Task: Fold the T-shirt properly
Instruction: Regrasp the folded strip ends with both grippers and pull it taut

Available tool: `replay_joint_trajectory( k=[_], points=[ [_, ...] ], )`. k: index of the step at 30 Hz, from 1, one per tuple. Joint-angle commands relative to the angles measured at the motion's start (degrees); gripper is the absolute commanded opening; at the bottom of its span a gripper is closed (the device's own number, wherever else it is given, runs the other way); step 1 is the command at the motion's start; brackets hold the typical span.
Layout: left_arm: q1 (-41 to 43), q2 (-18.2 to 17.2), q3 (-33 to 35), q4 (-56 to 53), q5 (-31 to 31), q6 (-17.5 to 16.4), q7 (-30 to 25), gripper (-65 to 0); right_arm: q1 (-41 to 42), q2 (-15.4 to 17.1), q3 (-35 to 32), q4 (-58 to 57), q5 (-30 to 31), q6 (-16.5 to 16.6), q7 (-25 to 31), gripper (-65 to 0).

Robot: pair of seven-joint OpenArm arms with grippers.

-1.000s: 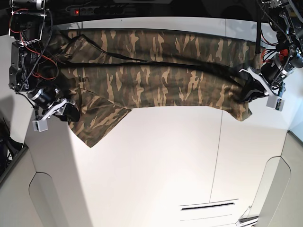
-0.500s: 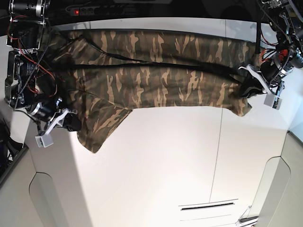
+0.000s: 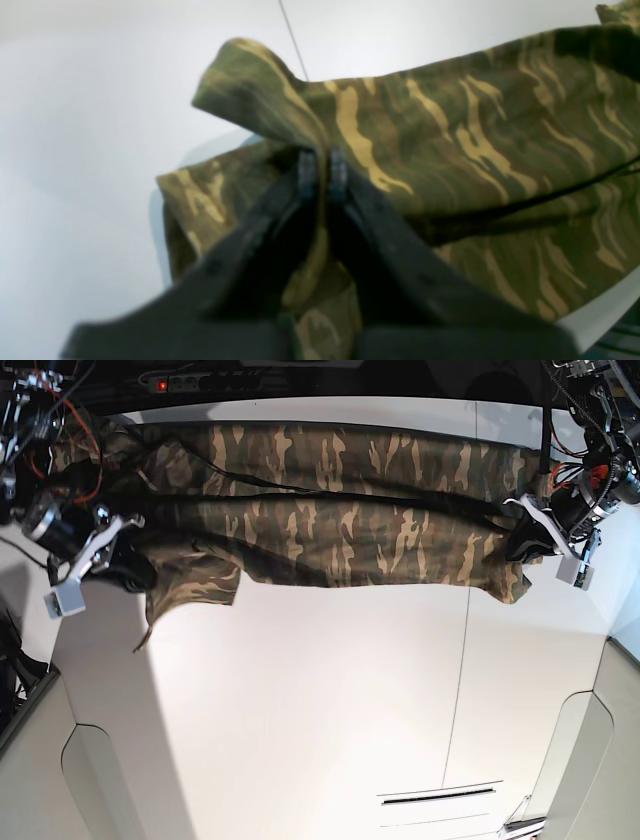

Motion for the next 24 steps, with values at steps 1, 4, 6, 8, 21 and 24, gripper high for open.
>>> replay_joint_trajectory(
  k=[1, 4, 6, 8, 21, 24],
  points=[
    [-0.1, -1.2, -0.4, 1.1, -0.8, -0.5, -0.9, -65.0, -1.1, 0.8, 1.3, 2.3, 1.8, 0.5, 1.2, -65.0],
    [-0.1, -1.4, -0.4, 1.3, -0.8, -0.5, -0.9, -65.0, -5.7, 0.8, 3.4, 5.7, 3.4, 0.7, 1.1, -65.0],
    [-0.1, -1.4, -0.5, 1.9, -0.8, -0.5, -0.8, -65.0, -8.3, 0.8, 4.2, 7.7, 4.1, 0.7, 1.0, -65.0],
    [-0.1, -1.4, -1.1, 2.8, -0.8, -0.5, -0.8, -65.0, -10.4, 0.8, 4.5, 9.4, 4.8, 0.7, 0.7, -65.0],
    [7.0, -1.3, -3.7, 13.6, -0.8, -0.5, 0.6, -65.0, -19.2, 0.8, 4.5, 12.6, 5.8, 0.7, 0.4, -65.0],
    [8.3, -1.3, -3.7, 13.5, -0.7, -0.5, 0.7, -65.0, -20.3, 0.8, 4.5, 12.6, 6.0, 0.7, 0.0, -65.0]
  ],
)
